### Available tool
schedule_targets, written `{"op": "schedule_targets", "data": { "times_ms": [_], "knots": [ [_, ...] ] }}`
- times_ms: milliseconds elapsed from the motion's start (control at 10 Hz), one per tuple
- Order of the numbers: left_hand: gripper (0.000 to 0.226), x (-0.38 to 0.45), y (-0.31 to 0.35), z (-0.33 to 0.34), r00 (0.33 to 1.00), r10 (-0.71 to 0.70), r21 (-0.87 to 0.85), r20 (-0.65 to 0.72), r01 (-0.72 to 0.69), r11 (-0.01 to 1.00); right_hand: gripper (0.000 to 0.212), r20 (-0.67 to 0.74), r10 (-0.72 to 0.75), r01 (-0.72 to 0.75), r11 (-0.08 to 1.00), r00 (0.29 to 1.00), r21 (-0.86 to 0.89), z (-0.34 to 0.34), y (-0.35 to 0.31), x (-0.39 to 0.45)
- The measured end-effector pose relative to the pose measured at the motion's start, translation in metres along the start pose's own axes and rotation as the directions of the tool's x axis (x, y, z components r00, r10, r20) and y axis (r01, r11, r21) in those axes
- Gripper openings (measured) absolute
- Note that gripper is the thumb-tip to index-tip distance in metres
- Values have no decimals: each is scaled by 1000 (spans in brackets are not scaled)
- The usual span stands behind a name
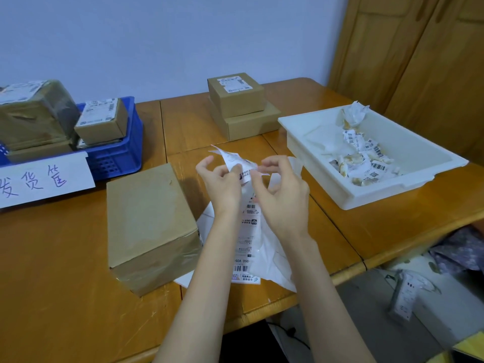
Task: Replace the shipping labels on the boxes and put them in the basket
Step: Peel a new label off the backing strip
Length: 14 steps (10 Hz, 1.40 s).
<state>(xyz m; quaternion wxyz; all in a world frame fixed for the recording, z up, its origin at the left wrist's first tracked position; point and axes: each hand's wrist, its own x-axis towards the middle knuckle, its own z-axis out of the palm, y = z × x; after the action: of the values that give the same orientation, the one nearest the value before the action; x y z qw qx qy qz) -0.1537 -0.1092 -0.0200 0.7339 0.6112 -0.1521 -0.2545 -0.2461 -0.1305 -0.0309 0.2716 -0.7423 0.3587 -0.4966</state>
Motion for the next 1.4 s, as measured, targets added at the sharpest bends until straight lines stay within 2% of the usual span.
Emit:
{"op": "schedule_targets", "data": {
  "times_ms": [100,200,300,400,500,600,700,800,900,1000,1100,1200,1300,1400],
  "knots": [
    [57,0,7,-3,995,-44,-59,93,49,997,20,-70,242,-227,959,968,169,-5,-2,3],
    [58,-1,13,-5,987,-86,-68,137,96,993,39,87,531,-522,770,843,367,-11,-5,17],
    [39,-2,9,-5,982,-69,-74,175,82,994,26,377,624,-724,520,685,454,-12,-7,26],
    [28,1,2,-7,986,-71,-71,153,83,994,11,375,601,-700,508,706,503,-9,1,25],
    [26,9,-10,-12,998,-62,24,-34,62,998,27,480,532,-707,407,698,578,-7,10,25],
    [37,14,-24,-15,997,59,241,-42,-47,969,36,607,456,-750,258,651,610,-3,16,23],
    [64,18,-36,-15,995,92,342,44,-101,934,35,656,410,-753,132,634,645,-3,18,23],
    [80,31,-49,-15,976,123,309,179,-175,935,33,670,397,-766,155,627,624,-7,15,27],
    [62,42,-58,-8,979,37,234,202,-85,969,36,683,424,-797,198,595,571,-9,15,29],
    [41,37,-49,1,962,151,248,228,-207,946,36,711,430,-830,239,556,504,-10,14,28],
    [41,40,-51,0,978,-5,292,207,-57,955,37,738,405,-842,245,539,480,-13,18,29],
    [30,45,-58,-1,982,83,338,169,-137,931,38,751,392,-846,290,531,447,-19,23,32],
    [36,57,-62,0,995,4,98,102,-14,995,38,749,354,-825,323,560,464,-26,27,35],
    [17,61,-60,1,998,58,270,-38,-46,962,35,654,314,-726,312,688,613,-30,27,38]
  ]
}}
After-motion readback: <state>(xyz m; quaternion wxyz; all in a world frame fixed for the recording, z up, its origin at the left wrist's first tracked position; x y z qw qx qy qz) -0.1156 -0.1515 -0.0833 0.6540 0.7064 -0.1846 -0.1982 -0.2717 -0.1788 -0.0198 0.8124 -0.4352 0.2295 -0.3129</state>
